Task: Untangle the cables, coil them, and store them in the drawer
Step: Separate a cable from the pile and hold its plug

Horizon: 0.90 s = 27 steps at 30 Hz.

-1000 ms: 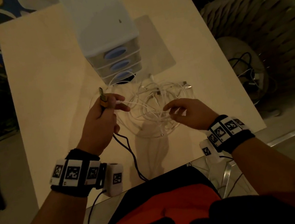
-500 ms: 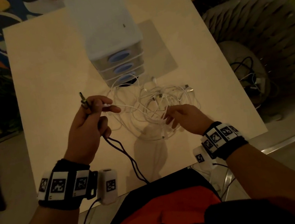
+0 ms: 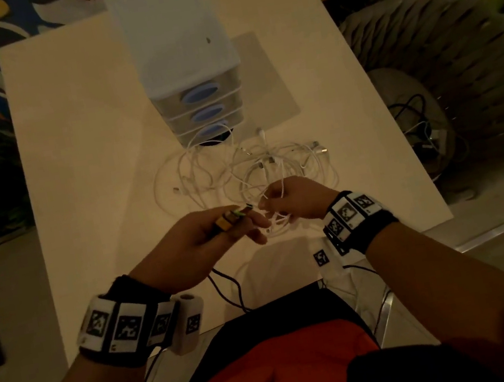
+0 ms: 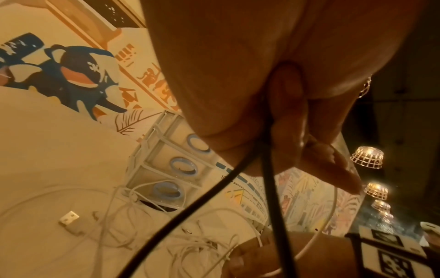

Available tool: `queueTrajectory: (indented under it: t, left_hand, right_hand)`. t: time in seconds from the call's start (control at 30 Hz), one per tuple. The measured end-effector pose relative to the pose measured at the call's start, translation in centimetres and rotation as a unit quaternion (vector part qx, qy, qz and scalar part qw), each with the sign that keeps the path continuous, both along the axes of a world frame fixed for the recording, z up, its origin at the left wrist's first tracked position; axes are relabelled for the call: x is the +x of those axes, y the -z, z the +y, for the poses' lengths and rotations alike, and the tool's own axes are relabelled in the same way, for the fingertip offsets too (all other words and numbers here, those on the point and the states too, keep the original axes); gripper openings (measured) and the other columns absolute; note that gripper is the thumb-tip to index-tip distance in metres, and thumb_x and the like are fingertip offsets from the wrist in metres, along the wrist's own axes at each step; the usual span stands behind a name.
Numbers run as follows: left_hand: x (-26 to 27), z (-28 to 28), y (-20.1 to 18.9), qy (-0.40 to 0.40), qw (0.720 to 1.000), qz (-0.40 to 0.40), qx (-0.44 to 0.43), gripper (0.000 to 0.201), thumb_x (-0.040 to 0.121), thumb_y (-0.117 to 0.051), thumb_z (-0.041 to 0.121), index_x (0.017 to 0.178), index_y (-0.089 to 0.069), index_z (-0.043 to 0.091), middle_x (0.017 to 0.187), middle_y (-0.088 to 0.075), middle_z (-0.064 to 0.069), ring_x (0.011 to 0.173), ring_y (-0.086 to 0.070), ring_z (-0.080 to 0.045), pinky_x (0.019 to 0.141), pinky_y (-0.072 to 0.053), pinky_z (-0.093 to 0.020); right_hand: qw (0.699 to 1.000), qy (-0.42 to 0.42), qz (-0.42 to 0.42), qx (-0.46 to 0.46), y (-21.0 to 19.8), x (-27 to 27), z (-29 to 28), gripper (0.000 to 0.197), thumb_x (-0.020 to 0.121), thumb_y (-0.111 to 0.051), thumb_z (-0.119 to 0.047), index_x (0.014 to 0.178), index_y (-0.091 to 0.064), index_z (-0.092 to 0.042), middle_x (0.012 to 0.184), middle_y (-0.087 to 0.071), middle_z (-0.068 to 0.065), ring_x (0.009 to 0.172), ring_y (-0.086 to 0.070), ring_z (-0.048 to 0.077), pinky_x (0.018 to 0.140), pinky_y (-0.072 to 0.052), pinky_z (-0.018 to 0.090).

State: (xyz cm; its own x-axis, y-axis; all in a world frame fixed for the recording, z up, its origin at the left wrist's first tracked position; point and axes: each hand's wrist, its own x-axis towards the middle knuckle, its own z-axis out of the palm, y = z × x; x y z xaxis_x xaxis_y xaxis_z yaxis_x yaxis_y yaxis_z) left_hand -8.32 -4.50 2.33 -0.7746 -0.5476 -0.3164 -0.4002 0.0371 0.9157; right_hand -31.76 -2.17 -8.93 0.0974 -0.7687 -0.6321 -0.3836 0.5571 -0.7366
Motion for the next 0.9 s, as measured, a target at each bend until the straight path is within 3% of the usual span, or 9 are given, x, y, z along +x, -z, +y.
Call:
queueTrajectory:
  t: [0.1, 0.17, 0.27, 0.37, 0.47, 0.6, 0.7, 0.77, 0.9]
  left_hand:
    - [-0.3, 0.2, 0.0, 0.008, 1.000, -0.005, 0.024, 0.026, 0.104, -0.048, 0.025, 0.118, -0.069, 0.023, 0.090, -0.077, 0.004, 0.096, -0.069, -0.005, 0.086, -0.045, -0.013]
    - [-0.2, -0.2, 0.3, -0.036, 0.999, -0.010, 0.011, 0.028, 0.106, -0.044, 0.023, 0.124, -0.066, 0.025, 0.076, -0.073, 0.004, 0.073, -0.065, -0.001, 0.068, -0.042, -0.007]
    - [-0.1, -1.5, 2.0, -0.114, 0.991, -0.042, -0.054, 0.029, 0.108, -0.039, 0.029, 0.123, -0.064, 0.034, 0.066, -0.064, -0.003, 0.055, -0.055, -0.001, 0.058, -0.040, -0.009]
    - [-0.6, -2.9, 4.0, -0.149, 0.984, -0.062, -0.081, 0.029, 0.109, -0.040, 0.027, 0.122, -0.065, 0.029, 0.069, -0.063, -0.007, 0.051, -0.054, 0.000, 0.056, -0.042, -0.010]
    - [-1.6, -4.2, 5.8, -0.139, 0.982, -0.099, -0.081, 0.028, 0.109, -0.040, 0.030, 0.126, -0.062, 0.031, 0.071, -0.070, -0.003, 0.059, -0.061, -0.003, 0.064, -0.054, -0.024]
    - [-2.9, -5.5, 7.6, -0.087, 0.975, -0.158, -0.132, 0.033, 0.108, -0.038, 0.034, 0.134, -0.058, 0.034, 0.064, -0.070, 0.006, 0.068, -0.063, -0.003, 0.075, -0.049, -0.030]
    - [-3.6, -5.9, 8.5, -0.075, 0.978, -0.153, -0.123, 0.032, 0.108, -0.039, 0.034, 0.133, -0.058, 0.036, 0.061, -0.068, 0.003, 0.056, -0.059, -0.002, 0.063, -0.044, -0.028]
    - [-4.1, -6.3, 8.9, -0.061, 0.977, -0.167, -0.117, 0.031, 0.108, -0.039, 0.033, 0.129, -0.060, 0.036, 0.063, -0.069, 0.003, 0.056, -0.058, -0.002, 0.063, -0.045, -0.028]
    - [-4.7, -6.7, 8.8, -0.009, 0.971, -0.207, -0.116, 0.028, 0.108, -0.038, 0.030, 0.114, -0.065, 0.024, 0.073, -0.072, 0.003, 0.054, -0.054, 0.003, 0.058, -0.038, -0.029]
  right_hand:
    - [0.999, 0.015, 0.016, -0.028, 0.2, -0.3, 0.1, 0.021, 0.099, -0.062, -0.034, 0.106, -0.072, -0.017, 0.088, -0.074, 0.002, 0.064, -0.069, 0.012, 0.052, -0.053, 0.019]
    - [0.998, 0.031, 0.012, -0.044, 0.4, -0.6, 0.5, 0.018, 0.100, -0.059, -0.034, 0.104, -0.073, -0.022, 0.089, -0.074, 0.003, 0.059, -0.069, 0.011, 0.053, -0.055, 0.022]
    - [0.996, 0.062, -0.009, -0.062, 0.9, -1.2, 1.0, 0.016, 0.101, -0.059, -0.029, 0.104, -0.075, -0.025, 0.090, -0.074, 0.003, 0.057, -0.069, 0.013, 0.055, -0.056, 0.028]
    - [0.995, 0.064, -0.014, -0.081, 0.8, -1.4, 1.2, 0.016, 0.102, -0.059, -0.028, 0.102, -0.075, -0.030, 0.089, -0.075, -0.002, 0.060, -0.071, 0.014, 0.055, -0.056, 0.027]
    - [0.993, 0.073, -0.015, -0.093, 0.6, -1.3, 1.2, 0.017, 0.102, -0.059, -0.029, 0.098, -0.073, -0.037, 0.090, -0.075, -0.004, 0.062, -0.072, 0.016, 0.055, -0.056, 0.026]
    - [0.992, 0.077, -0.009, -0.102, 0.7, -1.4, 1.1, 0.016, 0.101, -0.060, -0.030, 0.099, -0.073, -0.038, 0.089, -0.076, -0.007, 0.063, -0.073, 0.017, 0.056, -0.056, 0.026]
    - [0.991, 0.072, -0.011, -0.110, 0.9, -1.6, 1.1, 0.017, 0.101, -0.059, -0.027, 0.103, -0.074, -0.034, 0.089, -0.076, -0.007, 0.060, -0.071, 0.014, 0.056, -0.055, 0.024]
    - [0.991, 0.069, -0.006, -0.117, 0.9, -1.8, 1.0, 0.018, 0.101, -0.059, -0.027, 0.107, -0.076, -0.029, 0.089, -0.076, -0.007, 0.060, -0.071, 0.014, 0.056, -0.055, 0.024]
    - [0.991, 0.068, 0.003, -0.117, 1.3, -2.0, 0.9, 0.018, 0.101, -0.060, -0.029, 0.108, -0.076, -0.029, 0.087, -0.077, -0.010, 0.061, -0.072, 0.015, 0.058, -0.055, 0.025]
